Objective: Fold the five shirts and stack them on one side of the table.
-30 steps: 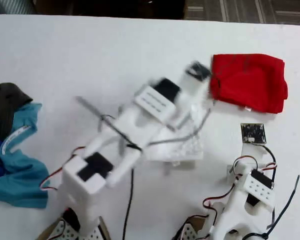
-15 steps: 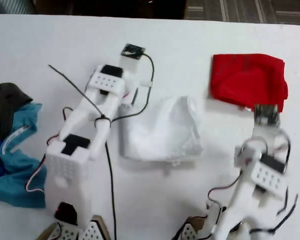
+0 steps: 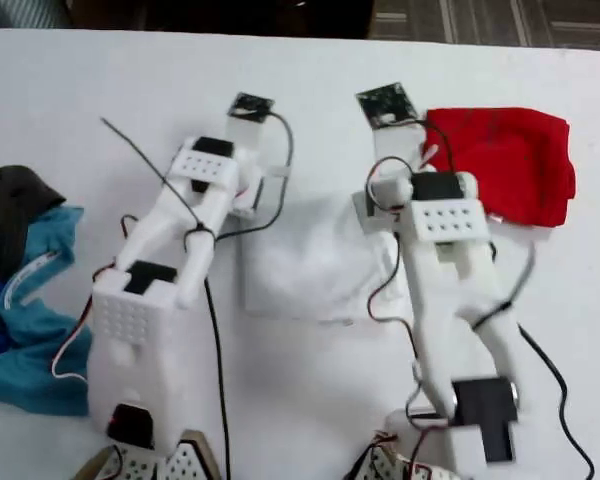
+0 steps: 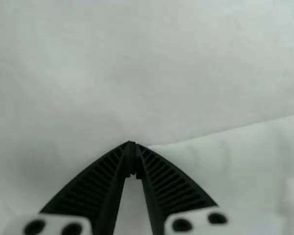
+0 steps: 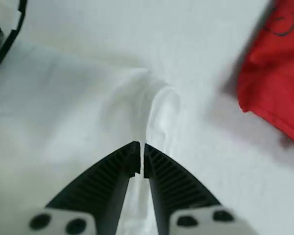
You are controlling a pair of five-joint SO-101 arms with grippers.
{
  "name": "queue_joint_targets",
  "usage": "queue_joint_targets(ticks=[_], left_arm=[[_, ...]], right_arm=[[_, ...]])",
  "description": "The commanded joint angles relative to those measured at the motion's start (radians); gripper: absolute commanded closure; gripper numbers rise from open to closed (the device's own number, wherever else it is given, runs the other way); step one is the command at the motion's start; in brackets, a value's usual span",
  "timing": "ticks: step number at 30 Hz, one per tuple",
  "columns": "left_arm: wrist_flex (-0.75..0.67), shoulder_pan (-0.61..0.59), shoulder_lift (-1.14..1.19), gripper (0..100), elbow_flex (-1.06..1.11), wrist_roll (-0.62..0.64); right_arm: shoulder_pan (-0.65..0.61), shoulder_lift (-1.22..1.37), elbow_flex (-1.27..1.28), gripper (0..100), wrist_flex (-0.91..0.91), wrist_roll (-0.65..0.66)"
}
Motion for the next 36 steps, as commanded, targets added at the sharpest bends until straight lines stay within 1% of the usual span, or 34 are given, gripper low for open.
queue_joint_targets(ticks=[1,5,7,11,13,17,20,24,26,28,33,36], left_arm=[[0.017,-0.003,-0.009,97,-0.024,0.003],[0.02,0.029,-0.015,97,-0.022,0.003],[0.021,0.038,-0.017,97,-0.025,0.003],[0.023,0.043,-0.017,97,-0.027,0.003],[0.04,0.044,-0.017,97,-0.03,0.003],[0.101,0.044,-0.017,97,-0.077,0.003],[0.18,0.043,-0.017,97,-0.148,0.011],[0.318,0.037,-0.018,97,-0.268,0.077],[0.39,0.037,-0.018,97,-0.329,0.078],[0.445,0.035,-0.018,97,-0.378,0.078],[0.48,-0.012,-0.02,97,-0.407,0.078],[0.508,-0.049,-0.02,97,-0.409,0.078]], right_arm=[[-0.004,0.124,-0.046,97.6,-0.116,-0.003],[0.044,0.266,-0.051,97.6,-0.193,-0.003],[0.085,0.303,-0.071,97.6,-0.197,-0.003],[0.165,0.303,-0.101,97.6,-0.196,-0.002],[0.183,0.277,-0.115,97.6,-0.189,0.018],[0.185,0.199,-0.132,97.6,-0.153,0.04],[0.168,0.131,-0.129,97.6,-0.111,0.037],[0.11,0.056,-0.126,97.0,-0.016,0.037],[0.084,0.038,-0.126,92.4,0.059,0.037],[0.064,0.03,-0.126,84.4,0.113,0.037],[0.012,0.031,-0.117,63.5,0.165,0.035],[0.002,0.033,-0.101,55.5,0.17,-0.023]])
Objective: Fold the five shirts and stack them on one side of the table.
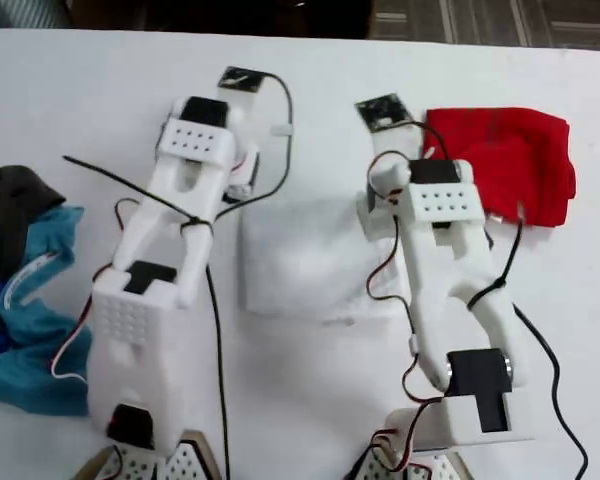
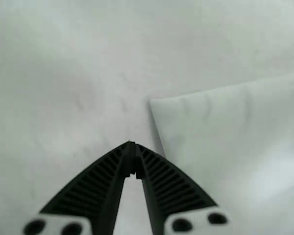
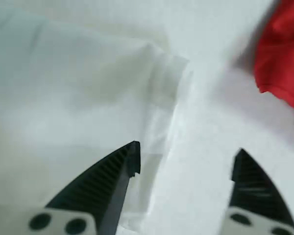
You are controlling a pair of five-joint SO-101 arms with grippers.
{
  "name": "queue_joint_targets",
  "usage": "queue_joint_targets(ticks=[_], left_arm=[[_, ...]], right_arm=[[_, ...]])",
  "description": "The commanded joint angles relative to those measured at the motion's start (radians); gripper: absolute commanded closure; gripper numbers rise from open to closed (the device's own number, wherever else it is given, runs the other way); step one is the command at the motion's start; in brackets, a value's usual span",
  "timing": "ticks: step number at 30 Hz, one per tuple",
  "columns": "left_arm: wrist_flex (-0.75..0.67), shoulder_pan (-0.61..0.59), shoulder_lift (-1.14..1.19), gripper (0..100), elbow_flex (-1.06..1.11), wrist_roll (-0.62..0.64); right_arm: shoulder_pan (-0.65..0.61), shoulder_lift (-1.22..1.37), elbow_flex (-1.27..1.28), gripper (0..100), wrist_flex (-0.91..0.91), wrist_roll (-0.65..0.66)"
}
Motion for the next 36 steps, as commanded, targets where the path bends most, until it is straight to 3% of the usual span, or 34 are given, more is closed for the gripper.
queue_joint_targets(ticks=[1,7,15,23,26,30,32,36], left_arm=[[0.035,-0.051,-0.02,97,-0.048,0.009],[0.046,-0.104,-0.064,97,-0.039,0.008],[0.032,-0.12,-0.186,97,0.059,-0.025],[-0.094,-0.17,-0.322,97,0.288,-0.028],[-0.121,-0.173,-0.404,97,0.357,-0.037],[-0.129,-0.173,-0.525,97,0.418,-0.058],[-0.13,-0.173,-0.583,97,0.452,-0.081],[-0.13,-0.173,-0.667,97,0.556,-0.135]], right_arm=[[-0.01,-0.054,-0.002,54.3,0.01,-0.063],[-0.084,0.064,0.006,54.0,-0.022,-0.121],[-0.085,0.275,0.0,54.0,-0.079,-0.242],[-0.087,0.437,-0.147,54.3,0.045,-0.262],[-0.091,0.533,-0.235,64.4,0.122,-0.241],[-0.082,0.659,-0.385,99.8,0.209,-0.204],[-0.071,0.708,-0.453,93.6,0.252,-0.204],[-0.053,0.765,-0.565,97.4,0.308,-0.195]])
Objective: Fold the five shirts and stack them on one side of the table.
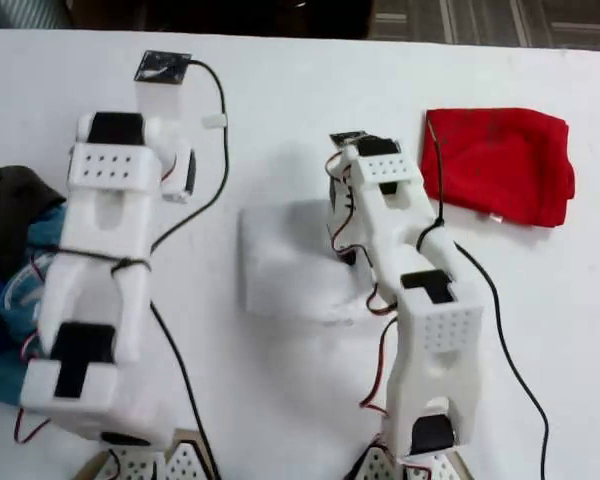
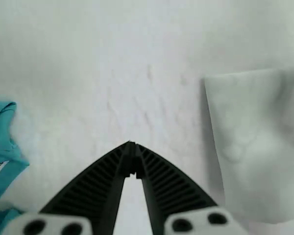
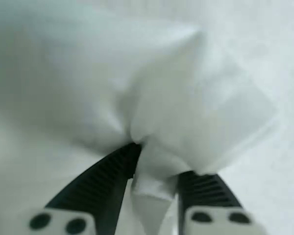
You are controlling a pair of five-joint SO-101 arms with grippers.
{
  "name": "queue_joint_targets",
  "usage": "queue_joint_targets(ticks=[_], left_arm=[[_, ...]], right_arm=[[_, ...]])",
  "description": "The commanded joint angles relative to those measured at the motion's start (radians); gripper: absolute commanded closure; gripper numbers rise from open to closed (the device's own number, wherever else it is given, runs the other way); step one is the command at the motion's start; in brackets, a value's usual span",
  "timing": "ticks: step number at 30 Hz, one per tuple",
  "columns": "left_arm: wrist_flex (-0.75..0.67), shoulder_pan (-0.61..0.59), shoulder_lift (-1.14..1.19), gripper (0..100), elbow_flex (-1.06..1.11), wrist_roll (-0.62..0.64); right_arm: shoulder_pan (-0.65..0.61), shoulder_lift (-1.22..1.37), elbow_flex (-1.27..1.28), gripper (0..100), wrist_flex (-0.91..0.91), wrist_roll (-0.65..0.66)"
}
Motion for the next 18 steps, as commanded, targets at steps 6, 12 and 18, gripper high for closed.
queue_joint_targets(ticks=[6,12,18], left_arm=[[-0.051,-0.018,-0.169,97,0.278,-0.043],[-0.292,-0.121,-0.218,97,0.615,-0.044],[-0.451,-0.157,-0.224,97,0.834,-0.044]], right_arm=[[0.087,0.025,-0.153,97.8,0.031,0.106],[0.202,-0.142,-0.307,97.8,0.085,0.261],[0.271,-0.18,-0.597,97.8,0.145,0.4]])
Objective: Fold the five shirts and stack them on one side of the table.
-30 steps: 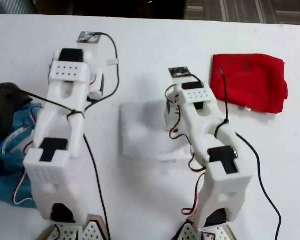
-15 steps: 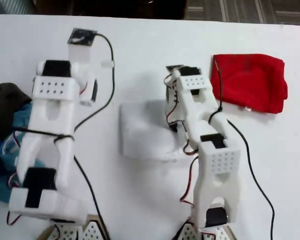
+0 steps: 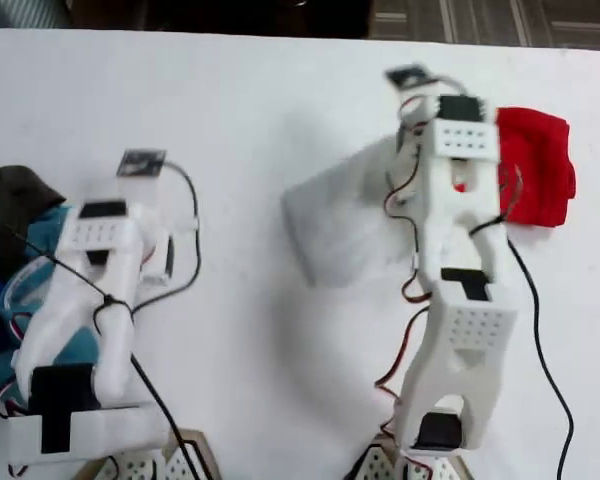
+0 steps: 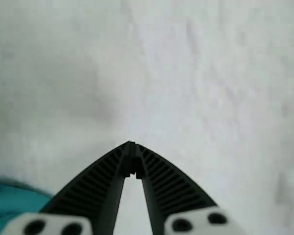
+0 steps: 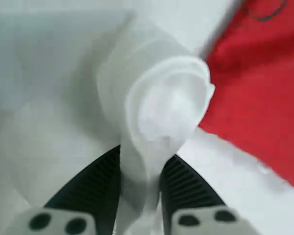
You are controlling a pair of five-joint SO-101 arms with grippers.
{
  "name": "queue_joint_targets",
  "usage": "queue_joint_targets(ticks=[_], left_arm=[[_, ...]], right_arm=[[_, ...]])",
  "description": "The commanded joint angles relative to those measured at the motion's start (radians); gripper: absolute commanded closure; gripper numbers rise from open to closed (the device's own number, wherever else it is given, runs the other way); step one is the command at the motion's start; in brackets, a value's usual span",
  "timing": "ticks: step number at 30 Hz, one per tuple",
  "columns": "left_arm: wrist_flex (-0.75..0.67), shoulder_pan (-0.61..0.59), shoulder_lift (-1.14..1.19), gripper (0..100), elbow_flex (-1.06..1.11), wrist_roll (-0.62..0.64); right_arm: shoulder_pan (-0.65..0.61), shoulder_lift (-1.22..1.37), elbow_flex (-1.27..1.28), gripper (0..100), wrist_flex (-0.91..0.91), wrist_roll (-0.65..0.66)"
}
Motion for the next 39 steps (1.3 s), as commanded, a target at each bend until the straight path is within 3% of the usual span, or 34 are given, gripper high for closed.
queue_joint_targets(ticks=[1,6,12,18,31,39], left_arm=[[-0.072,-0.011,-0.048,97,0.077,-0.009],[-0.104,-0.011,-0.044,97,0.105,-0.025],[-0.115,-0.011,-0.043,97,0.128,-0.21],[-0.124,-0.011,-0.043,97,0.168,-0.229],[-0.135,-0.011,-0.041,97,0.182,-0.232],[-0.236,-0.008,-0.048,97,0.248,-0.227]], right_arm=[[0.051,-0.079,-0.193,97.8,0.024,0.068],[0.133,-0.03,-0.322,97.8,-0.012,0.157],[0.254,0.111,-0.41,97.9,-0.131,0.267],[0.344,0.255,-0.489,97.9,-0.182,0.402],[0.409,0.443,-0.595,97.0,-0.426,0.408],[0.409,0.441,-0.597,70.3,-0.423,0.402]])
